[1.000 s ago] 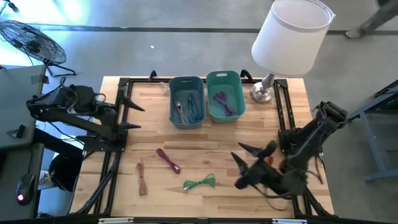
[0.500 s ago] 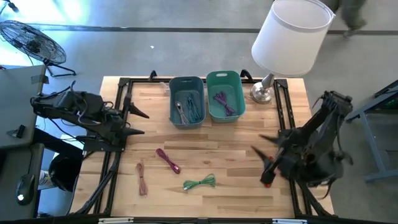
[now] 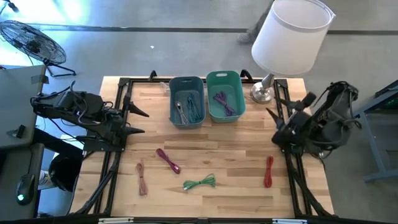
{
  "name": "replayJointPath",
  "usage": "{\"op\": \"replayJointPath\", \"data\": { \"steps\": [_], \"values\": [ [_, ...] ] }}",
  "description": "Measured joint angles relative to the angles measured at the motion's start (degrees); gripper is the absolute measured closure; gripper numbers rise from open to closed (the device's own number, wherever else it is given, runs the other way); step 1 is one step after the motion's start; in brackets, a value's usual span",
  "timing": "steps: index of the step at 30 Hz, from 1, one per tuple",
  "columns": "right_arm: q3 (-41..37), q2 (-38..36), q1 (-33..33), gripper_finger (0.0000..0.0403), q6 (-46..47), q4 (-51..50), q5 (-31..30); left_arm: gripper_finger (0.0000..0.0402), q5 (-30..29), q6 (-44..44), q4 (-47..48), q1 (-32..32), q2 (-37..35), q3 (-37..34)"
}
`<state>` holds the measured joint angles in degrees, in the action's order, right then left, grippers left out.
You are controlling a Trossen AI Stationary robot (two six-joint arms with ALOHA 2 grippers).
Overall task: Pick & Place USB Port
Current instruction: Put the red charger cable into the green bin
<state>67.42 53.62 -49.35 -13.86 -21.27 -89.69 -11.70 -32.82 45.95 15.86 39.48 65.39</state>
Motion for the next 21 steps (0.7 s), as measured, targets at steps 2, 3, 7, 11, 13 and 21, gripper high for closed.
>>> {"op": "replayJointPath", "data": {
  "steps": [2, 3, 7, 11, 13, 21],
  "values": [
    [0.02, -1.19, 0.16, 0.0208, 9.36, -9.64, 3.03, 0.0118, -0.03, -0.39, 0.02, 0.00, 0.00, 0.00],
    [0.00, -1.71, 0.16, 0.0208, 14.48, -14.53, 5.22, 0.0118, -0.07, -0.69, 0.02, 0.00, 0.00, 0.00],
    [0.00, -2.57, 1.44, 0.0208, 39.34, -35.00, 17.98, 0.0118, -1.87, -1.37, 0.13, 0.00, 0.00, 0.00],
    [-3.11, -0.74, 3.38, 0.0209, 58.38, -45.91, 33.16, 0.0118, -2.43, -1.40, 0.96, 0.00, 0.00, 0.00],
    [-6.00, 0.16, 4.13, 0.0210, 64.09, -47.24, 39.94, 0.0118, -2.43, -1.40, 0.96, 0.00, 0.01, 0.00],
    [-15.99, 0.44, 6.59, 0.0210, 85.31, -46.54, 62.56, 0.0118, -2.59, -1.40, 0.92, -0.09, 0.02, 0.00]
  ]
}}
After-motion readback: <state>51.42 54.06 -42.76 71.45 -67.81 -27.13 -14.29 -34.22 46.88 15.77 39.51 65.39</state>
